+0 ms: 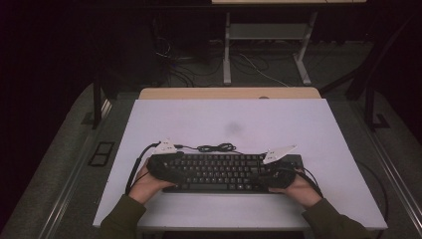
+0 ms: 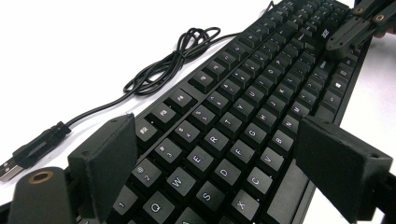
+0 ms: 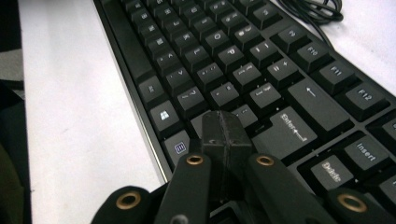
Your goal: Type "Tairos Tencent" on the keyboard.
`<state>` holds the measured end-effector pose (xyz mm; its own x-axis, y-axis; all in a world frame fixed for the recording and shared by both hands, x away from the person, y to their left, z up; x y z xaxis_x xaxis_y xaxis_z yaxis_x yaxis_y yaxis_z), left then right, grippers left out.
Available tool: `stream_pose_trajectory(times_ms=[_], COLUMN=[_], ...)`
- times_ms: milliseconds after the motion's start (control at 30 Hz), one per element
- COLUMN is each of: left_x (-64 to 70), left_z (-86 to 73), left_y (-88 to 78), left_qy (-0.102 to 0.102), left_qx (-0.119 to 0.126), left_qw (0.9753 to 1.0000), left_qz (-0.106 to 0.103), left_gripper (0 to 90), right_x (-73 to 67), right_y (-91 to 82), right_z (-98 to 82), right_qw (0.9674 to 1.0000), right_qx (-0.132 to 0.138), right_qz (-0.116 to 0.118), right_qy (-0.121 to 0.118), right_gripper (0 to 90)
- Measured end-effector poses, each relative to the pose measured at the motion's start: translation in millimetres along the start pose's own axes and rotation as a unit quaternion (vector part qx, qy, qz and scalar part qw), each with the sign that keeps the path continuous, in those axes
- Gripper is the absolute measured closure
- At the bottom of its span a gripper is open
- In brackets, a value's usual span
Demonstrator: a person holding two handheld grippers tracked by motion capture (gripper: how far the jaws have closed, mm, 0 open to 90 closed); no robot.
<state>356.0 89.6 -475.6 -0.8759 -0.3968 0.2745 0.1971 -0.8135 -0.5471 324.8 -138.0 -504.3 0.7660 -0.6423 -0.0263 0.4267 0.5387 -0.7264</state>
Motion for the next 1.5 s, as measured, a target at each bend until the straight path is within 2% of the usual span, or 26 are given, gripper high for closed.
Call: stream_pose_trajectory(times_ms=[133,233,367,600,900,1267,1500], left_x=[0.1,0.7,1.4,4.4,4.8,3.5,3.5], left_z=[1.8,3.3,6.7,10.2,12.8,5.3,2.6], left_y=[-0.5,0.2,3.8,14.4,25.7,41.0,44.8], left_qy=[0.005,0.001,-0.001,0.0,-0.005,-0.003,-0.004], left_qx=[0.004,0.009,0.012,0.001,-0.01,-0.048,-0.055], left_qw=[1.0,1.0,0.9999,0.9998,0.9995,0.9984,0.9981], left_qz=[0.002,0.0,-0.006,-0.019,-0.03,-0.029,-0.029], left_gripper=[13.9,15.5,22.8,46.9,89.3,89.5,89.5], right_x=[-0.3,-0.2,-0.2,-0.3,-0.1,-0.1,-0.2], right_y=[1.4,1.4,1.4,1.4,1.4,1.4,1.4], right_z=[-0.9,-0.9,-1.0,-1.1,-1.4,-1.4,-1.4], right_qw=[1.0,1.0,1.0,1.0,1.0,1.0,1.0], right_qx=[0.001,0.001,0.001,0.001,0.0,0.001,0.002], right_qz=[0.002,0.002,0.002,0.003,0.004,0.003,0.003], right_qy=[0.001,0.0,0.002,0.003,0.005,0.004,0.004], right_gripper=[89.2,89.2,89.2,89.2,89.2,89.2,89.3])
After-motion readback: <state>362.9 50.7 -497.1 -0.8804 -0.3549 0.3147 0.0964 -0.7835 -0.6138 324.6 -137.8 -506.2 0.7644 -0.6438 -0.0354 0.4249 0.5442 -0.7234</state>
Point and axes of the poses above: each handheld gripper's, and its own axes: y roughly forward along the jaws, z roughly out of its top, x roughly to its right, the point moved 10 cm from there along y, roughly forward along the jaws, and after that the axes turned 14 degrees about -z, right-handed, at the moved point
